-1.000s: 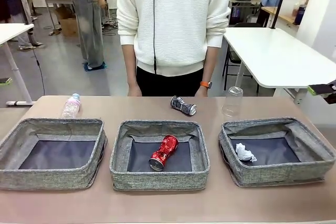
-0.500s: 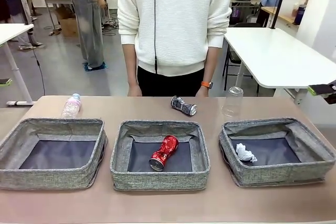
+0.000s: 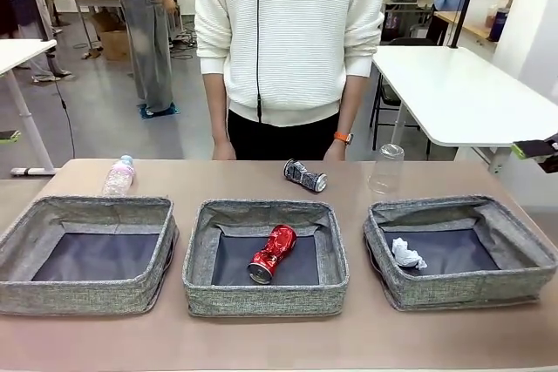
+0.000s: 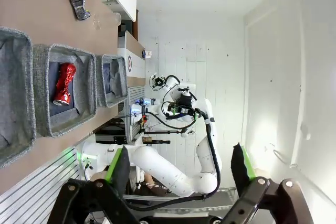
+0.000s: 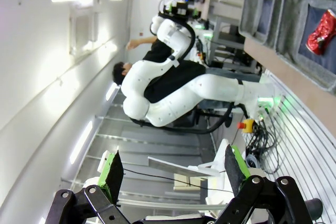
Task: Sort the waste into the appropriate baskets.
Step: Pick up the waste item pointed out by the person.
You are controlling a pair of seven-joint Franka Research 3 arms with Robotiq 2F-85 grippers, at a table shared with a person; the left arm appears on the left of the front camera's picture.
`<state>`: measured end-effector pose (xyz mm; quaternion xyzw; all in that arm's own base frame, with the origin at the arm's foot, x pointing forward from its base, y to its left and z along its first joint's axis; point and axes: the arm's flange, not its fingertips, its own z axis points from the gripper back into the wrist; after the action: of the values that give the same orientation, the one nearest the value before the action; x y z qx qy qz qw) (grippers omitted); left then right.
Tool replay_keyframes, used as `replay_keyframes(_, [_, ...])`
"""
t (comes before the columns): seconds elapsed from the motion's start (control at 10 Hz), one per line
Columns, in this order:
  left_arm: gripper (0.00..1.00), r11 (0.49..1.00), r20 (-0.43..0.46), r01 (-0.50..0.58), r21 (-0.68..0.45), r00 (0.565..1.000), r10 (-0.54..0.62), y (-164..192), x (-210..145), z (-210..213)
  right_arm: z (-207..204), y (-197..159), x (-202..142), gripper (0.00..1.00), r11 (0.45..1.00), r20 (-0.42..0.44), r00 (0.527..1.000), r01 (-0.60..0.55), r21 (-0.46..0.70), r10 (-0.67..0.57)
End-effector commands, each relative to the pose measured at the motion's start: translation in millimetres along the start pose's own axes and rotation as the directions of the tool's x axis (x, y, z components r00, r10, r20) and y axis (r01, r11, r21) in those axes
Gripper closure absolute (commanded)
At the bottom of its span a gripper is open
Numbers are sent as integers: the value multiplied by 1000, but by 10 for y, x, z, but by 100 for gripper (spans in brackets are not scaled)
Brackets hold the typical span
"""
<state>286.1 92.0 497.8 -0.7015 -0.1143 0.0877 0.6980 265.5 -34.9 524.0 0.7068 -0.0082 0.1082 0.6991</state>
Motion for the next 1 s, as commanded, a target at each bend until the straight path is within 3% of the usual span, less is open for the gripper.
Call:
replay_keyframes(0.0, [0,1000,1,-7,14,1000,7,-27,-22,14,-13,74,31,0,1000,7,1000,7,17,-7])
replay_keyframes(0.9, [0,1000,1,-7,14,1000,7,-27,-22,14,-13,74,31,0,1000,7,1000,7,17,-7])
